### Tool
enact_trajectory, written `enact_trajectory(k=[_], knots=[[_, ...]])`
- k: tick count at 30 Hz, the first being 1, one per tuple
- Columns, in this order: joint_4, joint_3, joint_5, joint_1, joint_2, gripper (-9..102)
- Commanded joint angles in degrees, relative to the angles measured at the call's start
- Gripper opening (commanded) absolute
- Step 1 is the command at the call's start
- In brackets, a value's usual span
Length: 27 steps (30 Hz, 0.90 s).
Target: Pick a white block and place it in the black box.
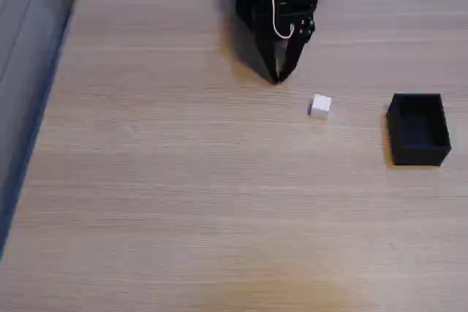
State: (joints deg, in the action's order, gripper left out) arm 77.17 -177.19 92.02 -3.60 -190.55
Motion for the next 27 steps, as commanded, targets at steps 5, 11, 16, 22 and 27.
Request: enact_trajectory(k=[5,11,16,22,27], knots=[[0.0,-0.88,-0.44,-3.43,-0.44,0],[0.0,-0.88,-0.53,-3.08,-0.44,0],[0.0,-0.88,-0.53,-3.08,-0.44,0],[0.0,-0.88,-0.62,-3.08,-0.44,0],[0.0,-0.88,-0.7,-3.08,-0.44,0]])
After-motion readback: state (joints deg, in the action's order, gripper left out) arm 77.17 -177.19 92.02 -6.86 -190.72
